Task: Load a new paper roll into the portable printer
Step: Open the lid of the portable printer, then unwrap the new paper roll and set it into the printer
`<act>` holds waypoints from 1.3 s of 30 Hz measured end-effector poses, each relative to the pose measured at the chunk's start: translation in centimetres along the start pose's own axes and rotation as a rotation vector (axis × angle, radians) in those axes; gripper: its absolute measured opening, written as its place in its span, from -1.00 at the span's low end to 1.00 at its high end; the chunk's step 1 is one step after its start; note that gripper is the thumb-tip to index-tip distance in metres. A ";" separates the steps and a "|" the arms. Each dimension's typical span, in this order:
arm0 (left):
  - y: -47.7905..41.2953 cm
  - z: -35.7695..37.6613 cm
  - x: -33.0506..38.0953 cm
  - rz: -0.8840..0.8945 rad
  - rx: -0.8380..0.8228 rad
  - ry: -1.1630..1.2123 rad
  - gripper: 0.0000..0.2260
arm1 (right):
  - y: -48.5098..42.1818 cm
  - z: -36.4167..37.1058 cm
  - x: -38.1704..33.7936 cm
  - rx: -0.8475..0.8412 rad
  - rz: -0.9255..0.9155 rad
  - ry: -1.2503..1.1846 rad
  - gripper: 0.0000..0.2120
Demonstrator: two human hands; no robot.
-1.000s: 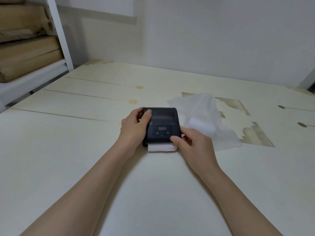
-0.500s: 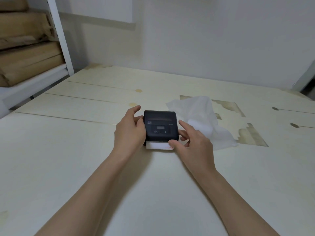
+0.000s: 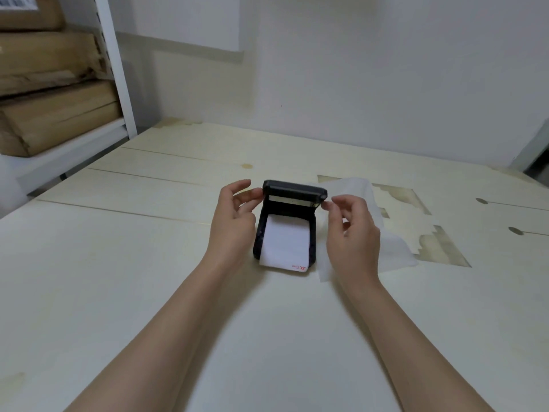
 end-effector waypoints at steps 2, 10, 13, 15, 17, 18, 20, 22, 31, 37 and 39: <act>-0.2 0.2 -0.2 0.031 -0.066 -0.006 -0.42 | -0.5 0.4 0.2 -0.025 -0.007 -0.006 -0.80; -1.5 0.1 -1.2 0.032 -0.174 -0.124 -0.34 | -0.8 0.8 1.4 -0.199 0.046 -0.069 -0.66; -1.6 0.2 -1.2 0.051 -0.167 -0.168 -0.34 | -0.6 0.4 1.5 -0.219 0.056 -0.078 -0.64; -1.4 0.4 -1.3 0.076 -0.151 -0.209 -0.35 | -0.2 0.2 1.6 -0.241 0.062 -0.102 -0.63; -1.1 0.8 -1.5 0.107 -0.145 -0.237 -0.35 | 0.1 -0.1 1.6 -0.242 0.062 -0.098 -0.65; -0.8 0.9 -1.6 0.118 -0.139 -0.261 -0.34 | 0.4 -0.2 1.5 -0.252 0.062 -0.073 -0.65; -0.4 1.1 -1.9 0.131 -0.121 -0.308 -0.34 | 1.2 -0.4 1.1 -0.390 0.030 0.012 -0.52; 0.0 1.3 -2.0 0.133 -0.103 -0.334 -0.36 | 2.3 0.0 1.0 -0.633 -0.084 0.234 -0.22; 2.8 2.1 -1.9 0.190 -0.026 -0.436 -0.50 | 3.0 -1.4 -0.1 -0.211 -0.356 0.334 -0.87; 4.2 6.7 0.1 0.448 0.056 -0.582 -0.56 | 3.6 -6.6 1.0 0.043 -0.106 0.092 -0.87; 4.9 9.0 0.3 0.503 0.004 -0.611 -0.57 | 3.6 -8.8 2.1 0.206 -0.108 0.164 -0.81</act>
Point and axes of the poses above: each hand's wrist, its own y-axis away from the middle knuckle, its own z-axis out of the palm, x = y × z, the point moved 1 cm from there along -y, towards the middle knuckle, and after that the axes turned 7 degrees about -x, right-handed, at the moved point
